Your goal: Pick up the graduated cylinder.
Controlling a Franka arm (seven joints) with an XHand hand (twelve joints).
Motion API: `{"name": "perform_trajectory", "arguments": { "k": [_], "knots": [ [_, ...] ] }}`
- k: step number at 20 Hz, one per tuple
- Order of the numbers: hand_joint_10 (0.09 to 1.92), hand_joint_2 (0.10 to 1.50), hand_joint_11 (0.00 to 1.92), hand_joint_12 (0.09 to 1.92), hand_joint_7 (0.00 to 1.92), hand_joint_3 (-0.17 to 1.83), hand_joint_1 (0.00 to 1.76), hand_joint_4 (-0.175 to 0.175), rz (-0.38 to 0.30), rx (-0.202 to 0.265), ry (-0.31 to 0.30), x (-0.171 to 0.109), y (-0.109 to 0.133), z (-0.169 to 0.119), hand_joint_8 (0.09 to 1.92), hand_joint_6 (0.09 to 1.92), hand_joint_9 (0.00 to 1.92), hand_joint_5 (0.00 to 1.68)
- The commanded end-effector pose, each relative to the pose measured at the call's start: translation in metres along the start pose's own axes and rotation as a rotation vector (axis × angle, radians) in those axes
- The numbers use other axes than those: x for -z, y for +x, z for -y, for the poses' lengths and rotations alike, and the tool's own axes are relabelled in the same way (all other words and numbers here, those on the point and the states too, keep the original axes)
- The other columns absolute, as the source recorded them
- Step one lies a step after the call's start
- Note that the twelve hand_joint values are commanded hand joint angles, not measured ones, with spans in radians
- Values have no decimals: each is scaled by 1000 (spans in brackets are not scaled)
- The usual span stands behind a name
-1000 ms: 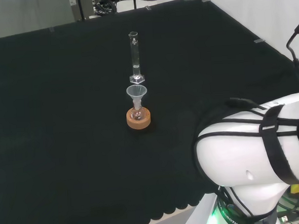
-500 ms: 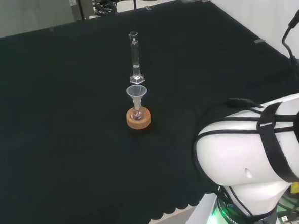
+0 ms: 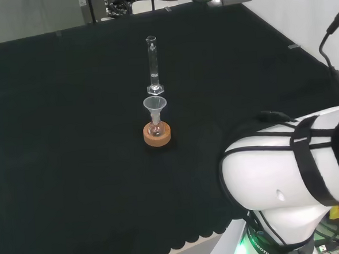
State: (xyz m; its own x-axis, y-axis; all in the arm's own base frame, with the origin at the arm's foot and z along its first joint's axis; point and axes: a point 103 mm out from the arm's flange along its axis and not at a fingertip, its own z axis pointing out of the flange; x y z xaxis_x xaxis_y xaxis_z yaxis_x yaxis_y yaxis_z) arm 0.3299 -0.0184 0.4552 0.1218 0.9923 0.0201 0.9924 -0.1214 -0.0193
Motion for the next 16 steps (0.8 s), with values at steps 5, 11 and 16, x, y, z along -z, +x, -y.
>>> {"name": "perform_trajectory", "arguments": {
  "k": [5,11,16],
  "knots": [
    [87,1365,99,1384,2,-12,202,-36,-54,-30,48,-83,-32,-85,434,87,447,224],
    [540,1333,102,1389,0,-32,282,-40,-114,10,56,-130,-39,-143,516,87,263,244],
    [679,1286,107,1395,13,-59,361,-44,-163,57,64,-170,-36,-176,552,87,235,248]
  ]
}}
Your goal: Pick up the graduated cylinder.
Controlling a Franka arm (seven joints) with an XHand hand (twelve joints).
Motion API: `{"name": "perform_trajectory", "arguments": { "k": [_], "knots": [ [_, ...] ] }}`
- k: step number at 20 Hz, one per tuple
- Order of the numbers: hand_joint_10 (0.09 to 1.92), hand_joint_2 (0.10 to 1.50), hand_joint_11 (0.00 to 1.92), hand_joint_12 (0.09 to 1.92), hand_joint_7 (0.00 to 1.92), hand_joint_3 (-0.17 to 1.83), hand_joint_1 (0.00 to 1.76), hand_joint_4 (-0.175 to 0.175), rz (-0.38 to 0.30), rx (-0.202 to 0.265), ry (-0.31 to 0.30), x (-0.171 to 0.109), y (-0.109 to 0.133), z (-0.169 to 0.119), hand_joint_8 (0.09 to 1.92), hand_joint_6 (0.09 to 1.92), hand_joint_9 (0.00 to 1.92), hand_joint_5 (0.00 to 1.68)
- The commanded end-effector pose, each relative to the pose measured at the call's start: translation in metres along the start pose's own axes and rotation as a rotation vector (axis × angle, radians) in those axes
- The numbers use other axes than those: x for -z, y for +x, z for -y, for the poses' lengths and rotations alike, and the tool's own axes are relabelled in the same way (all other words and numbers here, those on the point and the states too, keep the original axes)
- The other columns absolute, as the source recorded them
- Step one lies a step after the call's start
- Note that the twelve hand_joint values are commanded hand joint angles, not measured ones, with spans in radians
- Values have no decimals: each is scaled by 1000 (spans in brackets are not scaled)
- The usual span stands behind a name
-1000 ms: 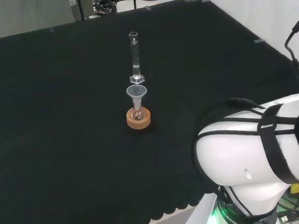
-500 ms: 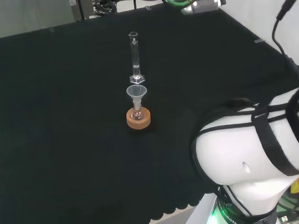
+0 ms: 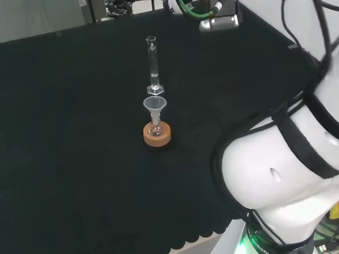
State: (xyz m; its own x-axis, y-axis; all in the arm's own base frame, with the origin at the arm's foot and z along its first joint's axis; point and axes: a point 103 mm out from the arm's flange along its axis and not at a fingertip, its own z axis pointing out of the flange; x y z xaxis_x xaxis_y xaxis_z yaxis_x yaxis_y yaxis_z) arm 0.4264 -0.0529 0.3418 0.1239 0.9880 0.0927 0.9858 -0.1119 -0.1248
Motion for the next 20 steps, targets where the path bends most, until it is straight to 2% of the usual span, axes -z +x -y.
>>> {"name": "perform_trajectory", "arguments": {
  "k": [1,9,16,20],
  "knots": [
    [687,1278,111,1396,20,-64,372,-45,-98,68,-36,-58,-15,-85,559,87,242,250],
    [703,1232,125,1394,36,-94,434,-48,-183,121,-18,-102,-12,-117,588,87,264,256],
    [705,1200,131,1391,34,-117,477,-49,-231,136,-6,-119,-14,-134,598,87,270,252],
    [711,1186,139,1392,57,-129,505,-53,-297,146,-48,-130,-20,-138,614,87,288,274]
  ]
}}
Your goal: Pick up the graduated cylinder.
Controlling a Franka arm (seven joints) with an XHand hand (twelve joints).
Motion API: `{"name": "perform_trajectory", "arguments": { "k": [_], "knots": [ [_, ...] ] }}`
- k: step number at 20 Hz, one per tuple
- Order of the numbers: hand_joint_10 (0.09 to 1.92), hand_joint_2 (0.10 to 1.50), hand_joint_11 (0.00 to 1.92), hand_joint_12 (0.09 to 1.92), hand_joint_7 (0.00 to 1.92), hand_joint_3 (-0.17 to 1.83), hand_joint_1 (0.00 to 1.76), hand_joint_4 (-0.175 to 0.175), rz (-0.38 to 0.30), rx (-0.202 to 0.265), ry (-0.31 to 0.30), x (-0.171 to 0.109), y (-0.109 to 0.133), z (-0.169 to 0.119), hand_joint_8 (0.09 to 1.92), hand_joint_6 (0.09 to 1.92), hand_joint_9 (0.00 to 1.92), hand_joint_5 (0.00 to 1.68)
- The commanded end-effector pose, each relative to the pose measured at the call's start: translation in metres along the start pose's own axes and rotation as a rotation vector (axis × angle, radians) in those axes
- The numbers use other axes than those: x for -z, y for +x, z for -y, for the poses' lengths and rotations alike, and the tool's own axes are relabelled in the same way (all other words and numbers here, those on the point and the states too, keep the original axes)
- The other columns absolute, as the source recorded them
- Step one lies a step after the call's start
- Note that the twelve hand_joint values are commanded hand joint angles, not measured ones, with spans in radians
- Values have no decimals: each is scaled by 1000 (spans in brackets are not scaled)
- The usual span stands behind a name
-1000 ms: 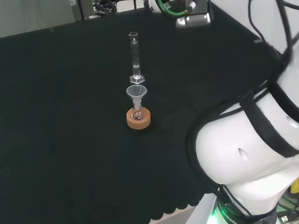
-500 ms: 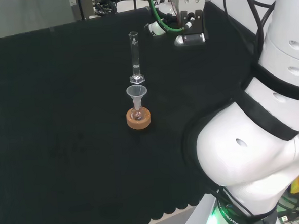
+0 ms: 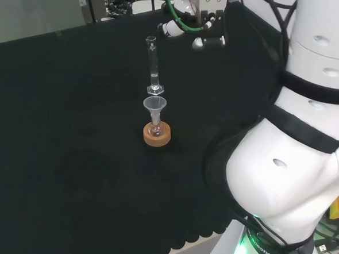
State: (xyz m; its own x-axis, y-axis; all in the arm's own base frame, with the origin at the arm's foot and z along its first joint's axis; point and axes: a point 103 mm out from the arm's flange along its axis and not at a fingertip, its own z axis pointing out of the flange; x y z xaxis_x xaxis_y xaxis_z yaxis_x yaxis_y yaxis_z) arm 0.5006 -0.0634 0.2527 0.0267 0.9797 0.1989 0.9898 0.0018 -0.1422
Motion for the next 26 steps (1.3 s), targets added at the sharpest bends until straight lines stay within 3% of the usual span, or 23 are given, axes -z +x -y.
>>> {"name": "perform_trajectory", "arguments": {
  "k": [1,6,13,19,26],
  "knots": [
    [711,1181,150,1388,82,-137,522,-57,-209,54,-103,-51,-23,-53,630,87,311,296],
    [710,1139,184,1383,168,-172,647,-62,-278,88,-123,-65,-36,-55,680,87,390,341],
    [687,1107,180,1375,115,-175,715,-58,-365,117,-127,-79,-50,-60,661,87,367,314],
    [682,1074,173,1372,123,-175,755,-57,-406,185,-119,-91,-50,-64,665,87,362,319],
    [678,1028,191,1368,157,-175,826,-54,-524,223,-90,-112,-44,-62,667,87,398,358]
  ]
}}
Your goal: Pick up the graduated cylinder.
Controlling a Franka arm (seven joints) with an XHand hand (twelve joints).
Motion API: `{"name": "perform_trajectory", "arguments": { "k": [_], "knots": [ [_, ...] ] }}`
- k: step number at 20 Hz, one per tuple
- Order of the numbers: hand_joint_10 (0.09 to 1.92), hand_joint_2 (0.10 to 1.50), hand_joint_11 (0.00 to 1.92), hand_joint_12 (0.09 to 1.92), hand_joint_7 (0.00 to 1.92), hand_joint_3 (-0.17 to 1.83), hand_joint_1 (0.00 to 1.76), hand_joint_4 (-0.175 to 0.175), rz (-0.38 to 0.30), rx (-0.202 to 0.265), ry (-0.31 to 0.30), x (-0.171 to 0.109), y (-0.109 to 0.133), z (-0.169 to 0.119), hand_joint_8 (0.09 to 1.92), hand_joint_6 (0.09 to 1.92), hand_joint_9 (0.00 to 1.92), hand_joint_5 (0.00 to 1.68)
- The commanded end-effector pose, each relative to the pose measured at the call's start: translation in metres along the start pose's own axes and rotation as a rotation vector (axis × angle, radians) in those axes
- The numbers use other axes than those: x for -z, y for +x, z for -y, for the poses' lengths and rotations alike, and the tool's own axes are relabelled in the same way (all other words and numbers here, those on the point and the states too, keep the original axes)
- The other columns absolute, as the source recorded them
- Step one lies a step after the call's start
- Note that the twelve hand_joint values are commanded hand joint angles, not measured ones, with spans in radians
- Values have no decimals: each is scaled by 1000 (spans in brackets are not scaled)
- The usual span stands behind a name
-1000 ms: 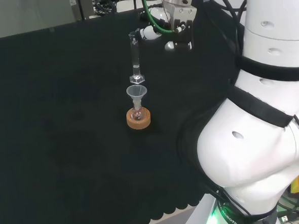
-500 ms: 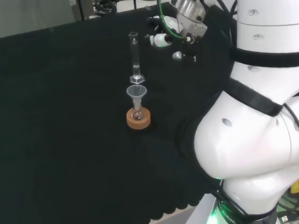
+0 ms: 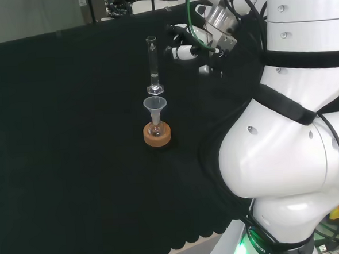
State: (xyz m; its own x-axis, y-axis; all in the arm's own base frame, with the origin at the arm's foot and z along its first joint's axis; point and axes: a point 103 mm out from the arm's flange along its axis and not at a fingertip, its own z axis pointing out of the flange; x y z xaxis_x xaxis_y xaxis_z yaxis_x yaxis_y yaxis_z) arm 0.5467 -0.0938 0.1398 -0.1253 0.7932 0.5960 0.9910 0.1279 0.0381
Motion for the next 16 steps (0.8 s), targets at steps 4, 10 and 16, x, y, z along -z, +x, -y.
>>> {"name": "perform_trajectory", "arguments": {
  "k": [4,10,16],
  "knots": [
    [670,1009,198,1360,152,-175,888,-50,-157,32,25,-29,0,-2,660,87,402,363],
    [662,1006,209,1353,172,-175,927,-48,-211,61,31,-45,4,-10,661,87,415,373],
    [642,1004,252,1329,238,-175,943,-44,-267,87,11,-51,5,-19,656,87,467,445]
  ]
}}
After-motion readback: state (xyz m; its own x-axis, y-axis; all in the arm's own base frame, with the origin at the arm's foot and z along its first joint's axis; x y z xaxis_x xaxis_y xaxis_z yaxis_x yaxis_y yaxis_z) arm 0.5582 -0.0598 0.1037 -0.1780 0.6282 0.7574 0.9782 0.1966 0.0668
